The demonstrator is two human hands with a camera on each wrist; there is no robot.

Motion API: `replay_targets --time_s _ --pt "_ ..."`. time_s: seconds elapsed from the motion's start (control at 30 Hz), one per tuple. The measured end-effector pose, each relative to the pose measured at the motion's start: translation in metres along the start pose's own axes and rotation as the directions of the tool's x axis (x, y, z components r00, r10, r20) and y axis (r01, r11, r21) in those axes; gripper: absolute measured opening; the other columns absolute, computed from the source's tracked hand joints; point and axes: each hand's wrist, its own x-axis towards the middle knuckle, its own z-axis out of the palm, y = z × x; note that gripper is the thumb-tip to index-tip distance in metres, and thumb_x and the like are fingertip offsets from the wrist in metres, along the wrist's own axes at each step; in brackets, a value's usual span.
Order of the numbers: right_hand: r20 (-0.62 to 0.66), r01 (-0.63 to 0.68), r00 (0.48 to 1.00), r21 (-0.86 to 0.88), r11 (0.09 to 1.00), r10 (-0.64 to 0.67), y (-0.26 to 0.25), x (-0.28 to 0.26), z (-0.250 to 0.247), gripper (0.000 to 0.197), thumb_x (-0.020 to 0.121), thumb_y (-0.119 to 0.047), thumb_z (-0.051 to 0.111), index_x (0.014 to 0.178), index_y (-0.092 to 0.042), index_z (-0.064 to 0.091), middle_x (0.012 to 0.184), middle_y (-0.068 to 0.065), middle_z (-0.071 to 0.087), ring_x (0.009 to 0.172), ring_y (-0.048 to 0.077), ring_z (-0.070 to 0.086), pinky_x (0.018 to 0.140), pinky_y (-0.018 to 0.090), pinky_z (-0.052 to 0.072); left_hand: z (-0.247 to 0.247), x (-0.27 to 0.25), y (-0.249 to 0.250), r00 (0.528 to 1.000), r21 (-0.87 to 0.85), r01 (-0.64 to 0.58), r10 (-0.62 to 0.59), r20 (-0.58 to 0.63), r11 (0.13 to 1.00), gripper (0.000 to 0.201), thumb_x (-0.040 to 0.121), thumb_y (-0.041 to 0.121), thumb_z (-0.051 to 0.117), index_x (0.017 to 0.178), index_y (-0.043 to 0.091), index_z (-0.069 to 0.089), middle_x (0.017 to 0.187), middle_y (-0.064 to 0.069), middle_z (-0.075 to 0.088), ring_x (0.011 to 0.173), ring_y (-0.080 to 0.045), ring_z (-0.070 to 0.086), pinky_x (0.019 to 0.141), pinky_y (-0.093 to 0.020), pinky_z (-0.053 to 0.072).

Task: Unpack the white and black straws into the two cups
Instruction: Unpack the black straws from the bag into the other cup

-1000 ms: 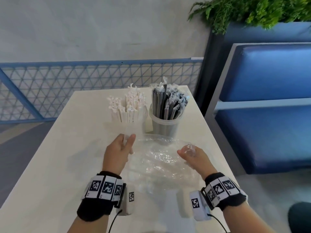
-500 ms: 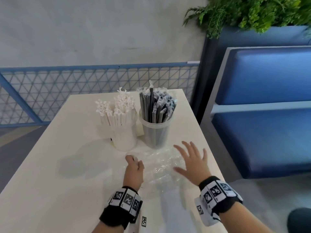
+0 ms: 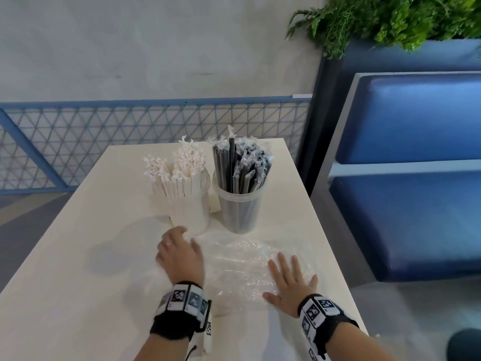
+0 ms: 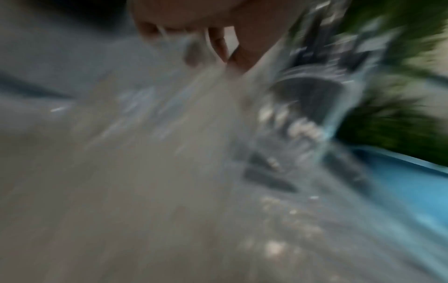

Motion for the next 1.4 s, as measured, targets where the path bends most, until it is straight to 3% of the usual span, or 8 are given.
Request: replay_targets --time_s 0.1,0.27,0.37,0.53,1.0,1.13,1.23,1.4 --pt "0.014 -0.025 1.0 0.006 1.0 0.025 -0.004 -0.001 -0.003 0.077 0.089 -0.065 0.017 0.142 -0.029 -0.026 0.134 -0.005 -0.046 0.138 0.027 -0.032 0.107 0.069 0.004 0.0 -0.022 0.039 0.845 0.086 -0.456 0.401 0.353 0.886 0.038 0.088 0.032 0.053 0.124 0.022 0.046 0.133 0.0 0.049 0.125 -0.023 0.043 0.108 -0.047 0.021" --pt "0.034 -0.05 0.998 0.014 0.999 0.05 -0.008 0.0 -0.004 0.09 0.059 -0.078 -0.012 0.131 -0.029 -0.035 0.133 -0.004 -0.047 0.137 0.027 -0.033 0.107 0.07 0.005 0.039 -0.048 0.025 0.569 0.278 -0.515 0.081 0.818 0.811 0.125 0.042 0.083 -0.027 0.148 0.019 -0.007 0.157 -0.008 -0.015 0.143 -0.031 -0.019 0.108 -0.061 -0.013" --pt "0.026 -0.056 0.998 0.005 0.998 0.056 -0.008 0.001 -0.003 0.101 0.037 -0.074 -0.021 0.127 -0.03 -0.036 0.134 -0.005 -0.048 0.138 0.027 -0.032 0.107 0.069 0.007 0.049 -0.045 0.007 0.505 0.324 -0.56 0.003 0.863 0.763 0.103 0.066 0.086 0.003 0.145 0.023 -0.019 0.151 -0.006 -0.032 0.139 -0.03 -0.029 0.108 -0.065 -0.012" --pt "0.037 -0.059 0.998 0.074 0.996 0.056 -0.001 0.004 0.002 0.081 0.085 -0.072 0.02 0.141 -0.035 -0.026 0.141 -0.011 -0.045 0.138 0.021 -0.033 0.107 0.069 0.003 0.05 -0.027 -0.02 0.394 0.265 -0.499 -0.055 0.917 0.825 0.109 0.064 0.083 0.045 0.138 0.043 -0.025 0.144 0.006 -0.044 0.138 -0.021 -0.032 0.107 -0.067 -0.007" --pt "-0.097 -0.109 0.986 0.231 0.967 0.134 0.017 0.0 0.005 0.107 0.075 -0.075 0.043 0.145 -0.024 -0.019 0.154 -0.012 -0.025 0.144 0.018 -0.019 0.113 0.058 0.008 0.02 0.012 -0.047 0.366 0.272 -0.554 -0.064 0.929 0.787 0.125 0.062 0.071 0.064 0.144 0.029 -0.021 0.153 0.003 -0.03 0.142 -0.022 -0.024 0.109 -0.064 -0.009" --pt "-0.174 -0.112 0.97 0.302 0.947 0.17 0.013 -0.011 -0.018 0.092 0.079 -0.068 0.047 0.148 -0.03 0.001 0.158 -0.012 -0.006 0.146 0.011 -0.003 0.114 0.053 0.003 -0.006 0.029 -0.013 0.596 0.151 -0.523 0.232 0.769 0.839 0.099 0.075 0.059 0.061 0.146 0.014 0.01 0.149 -0.006 0.03 0.14 -0.022 0.026 0.115 -0.049 0.005" --pt "-0.464 0.026 0.862 0.443 0.896 0.205 -0.001 -0.019 -0.049 0.069 0.08 -0.059 0.057 0.138 -0.031 0.035 0.145 -0.013 0.038 0.134 0.007 0.037 0.116 0.047 0.01 -0.028 0.044 0.025 0.773 -0.309 -0.362 0.468 0.428 0.88 0.078 0.078 0.037 0.069 0.139 0.017 0.026 0.128 -0.002 0.044 0.122 -0.019 0.045 0.101 -0.023 0.031" --pt "-0.773 0.508 0.586 0.583 0.635 0.242 -0.028 -0.016 -0.117 0.056 0.073 -0.03 0.075 0.122 -0.018 0.053 0.115 -0.008 0.06 0.105 0.009 0.058 0.092 0.028 0.045 -0.029 0.073 0.07 0.769 -0.543 -0.156 0.446 0.457 0.825 0.111 0.068 0.029 0.08 0.146 0.01 0.003 0.152 -0.005 0.017 0.133 -0.005 0.023 0.106 -0.015 0.019"
